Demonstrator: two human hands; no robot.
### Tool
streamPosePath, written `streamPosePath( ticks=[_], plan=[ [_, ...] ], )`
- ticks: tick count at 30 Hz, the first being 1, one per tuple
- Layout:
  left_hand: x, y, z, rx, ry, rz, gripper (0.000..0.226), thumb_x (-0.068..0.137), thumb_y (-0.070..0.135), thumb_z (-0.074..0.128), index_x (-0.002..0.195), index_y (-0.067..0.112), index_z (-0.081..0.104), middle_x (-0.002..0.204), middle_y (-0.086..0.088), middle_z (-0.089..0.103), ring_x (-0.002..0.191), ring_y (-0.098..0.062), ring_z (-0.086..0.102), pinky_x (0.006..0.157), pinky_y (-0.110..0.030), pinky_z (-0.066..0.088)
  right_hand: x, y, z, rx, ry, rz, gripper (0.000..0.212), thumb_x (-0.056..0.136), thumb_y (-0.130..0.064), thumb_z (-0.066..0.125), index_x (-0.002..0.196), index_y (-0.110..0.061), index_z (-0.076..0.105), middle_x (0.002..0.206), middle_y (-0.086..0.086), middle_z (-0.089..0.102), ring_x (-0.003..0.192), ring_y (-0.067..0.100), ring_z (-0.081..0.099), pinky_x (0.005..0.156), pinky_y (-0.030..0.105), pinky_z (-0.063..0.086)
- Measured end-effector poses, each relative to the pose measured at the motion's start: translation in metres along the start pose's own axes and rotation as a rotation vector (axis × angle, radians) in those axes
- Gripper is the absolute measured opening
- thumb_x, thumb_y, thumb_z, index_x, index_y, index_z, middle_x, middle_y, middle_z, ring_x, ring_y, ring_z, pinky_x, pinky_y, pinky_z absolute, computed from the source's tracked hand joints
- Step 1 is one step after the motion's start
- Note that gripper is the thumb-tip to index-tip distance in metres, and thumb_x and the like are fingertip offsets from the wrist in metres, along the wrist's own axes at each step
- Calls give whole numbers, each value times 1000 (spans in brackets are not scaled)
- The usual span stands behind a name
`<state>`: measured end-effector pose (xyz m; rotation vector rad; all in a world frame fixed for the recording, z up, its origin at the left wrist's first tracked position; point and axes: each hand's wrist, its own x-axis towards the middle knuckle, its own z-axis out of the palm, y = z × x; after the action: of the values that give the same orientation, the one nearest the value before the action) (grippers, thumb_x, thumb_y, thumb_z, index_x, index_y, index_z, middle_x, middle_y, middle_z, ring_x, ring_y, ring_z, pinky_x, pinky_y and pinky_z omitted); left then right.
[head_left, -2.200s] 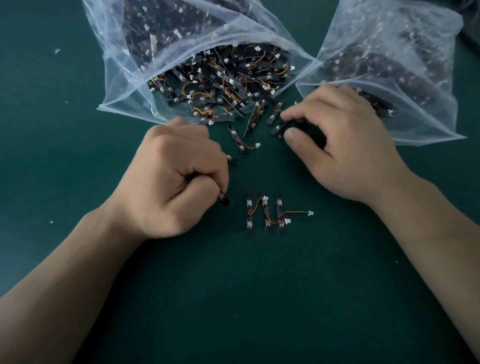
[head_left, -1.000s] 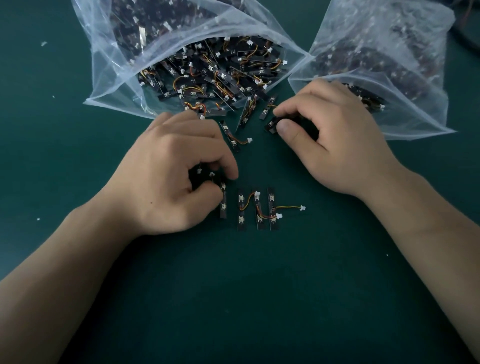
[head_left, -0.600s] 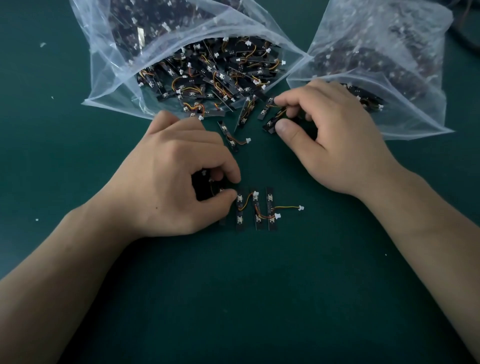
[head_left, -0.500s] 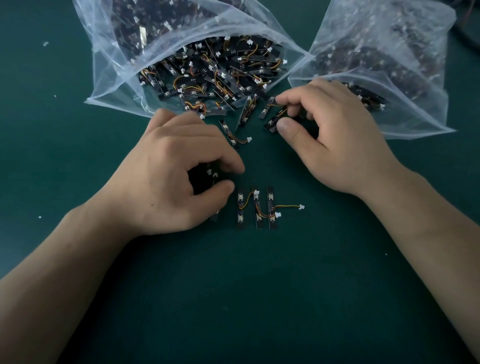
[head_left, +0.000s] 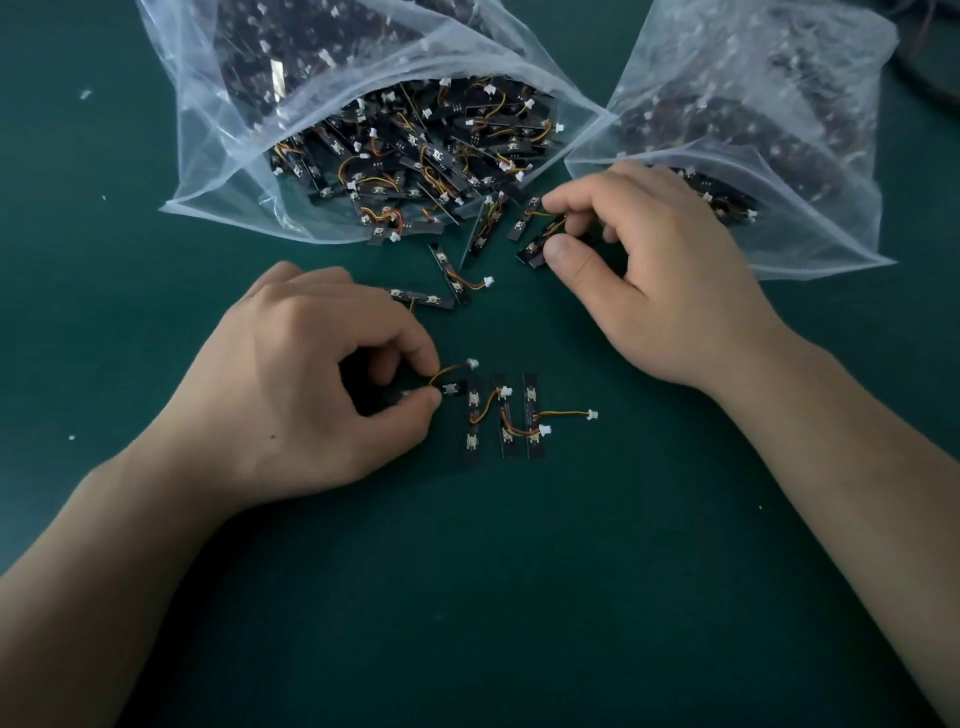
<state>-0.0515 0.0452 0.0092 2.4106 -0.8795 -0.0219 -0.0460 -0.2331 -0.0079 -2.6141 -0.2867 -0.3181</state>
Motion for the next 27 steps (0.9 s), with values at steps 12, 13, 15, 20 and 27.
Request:
streamPosePath(
  ticks=[12, 13, 15, 20, 27],
  plan=[
    [3, -5, 5, -34, 155, -58, 15, 78, 9, 64, 79, 22, 72, 90, 6, 63, 88, -21, 59, 82, -27, 46, -1, 0, 0, 4, 5, -4, 38, 103, -42, 52, 130, -19, 66, 107, -8, 60, 99, 8, 47, 94, 28, 38],
    [3, -6, 4, -54, 131, -38, 17, 77, 8, 63, 77, 23, 71, 91, 7, 62, 89, -21, 59, 83, -27, 46, -1, 0, 0, 5, 5, -4, 38, 103, -42, 52, 130, -18, 66, 107, -8, 60, 99, 8, 47, 93, 28, 38],
    [2, -6, 2, -94, 55, 34, 19, 77, 7, 64, 75, 25, 71, 93, 8, 62, 92, -21, 60, 85, -31, 47, -1, 0, 0, 6, 4, -4, 38, 103, -42, 52, 129, -18, 66, 107, -9, 60, 99, 8, 47, 93, 28, 37],
    [1, -6, 2, -150, -58, 165, 19, 78, 9, 70, 79, 26, 78, 93, 11, 68, 87, -22, 61, 83, -43, 49, -1, 0, -1, 12, 1, 1, 38, 103, -43, 52, 130, -19, 66, 107, -9, 59, 100, 7, 46, 94, 28, 37],
    [-1, -8, -4, -117, -102, 124, 28, 73, 32, 73, 100, 25, 70, 96, 8, 63, 91, -24, 59, 85, -46, 46, -1, 0, -1, 17, 0, -2, 37, 104, -43, 52, 130, -20, 66, 107, -9, 59, 101, 7, 47, 94, 27, 36]
  ],
)
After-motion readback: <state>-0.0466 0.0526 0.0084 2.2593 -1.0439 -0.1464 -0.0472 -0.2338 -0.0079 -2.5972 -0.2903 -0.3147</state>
